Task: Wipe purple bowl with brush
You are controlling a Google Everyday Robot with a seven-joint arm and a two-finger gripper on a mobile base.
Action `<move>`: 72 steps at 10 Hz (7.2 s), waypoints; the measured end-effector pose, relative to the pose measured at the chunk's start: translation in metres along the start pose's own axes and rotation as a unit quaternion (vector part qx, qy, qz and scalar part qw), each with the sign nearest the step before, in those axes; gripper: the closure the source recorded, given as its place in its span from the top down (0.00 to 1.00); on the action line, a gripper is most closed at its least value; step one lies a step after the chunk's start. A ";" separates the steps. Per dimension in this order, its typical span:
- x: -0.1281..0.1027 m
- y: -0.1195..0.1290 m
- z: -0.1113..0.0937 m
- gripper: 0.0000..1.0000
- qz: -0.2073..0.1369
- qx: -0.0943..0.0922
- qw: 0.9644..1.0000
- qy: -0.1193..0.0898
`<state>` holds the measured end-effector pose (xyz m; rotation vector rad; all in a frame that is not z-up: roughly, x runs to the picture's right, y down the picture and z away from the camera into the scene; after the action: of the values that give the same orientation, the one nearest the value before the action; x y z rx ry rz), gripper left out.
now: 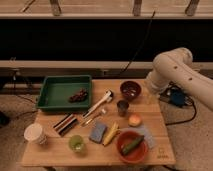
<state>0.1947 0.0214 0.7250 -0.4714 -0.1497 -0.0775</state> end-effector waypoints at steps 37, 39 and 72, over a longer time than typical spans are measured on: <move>-0.146 -0.083 0.209 0.65 -0.210 -0.113 0.969 -0.062; -0.149 -0.081 0.212 0.65 -0.212 -0.113 0.969 -0.063; -0.137 -0.072 0.201 0.80 -0.220 -0.088 0.971 -0.045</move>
<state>0.0262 0.0545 0.9119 -0.6127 -0.3369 -0.5084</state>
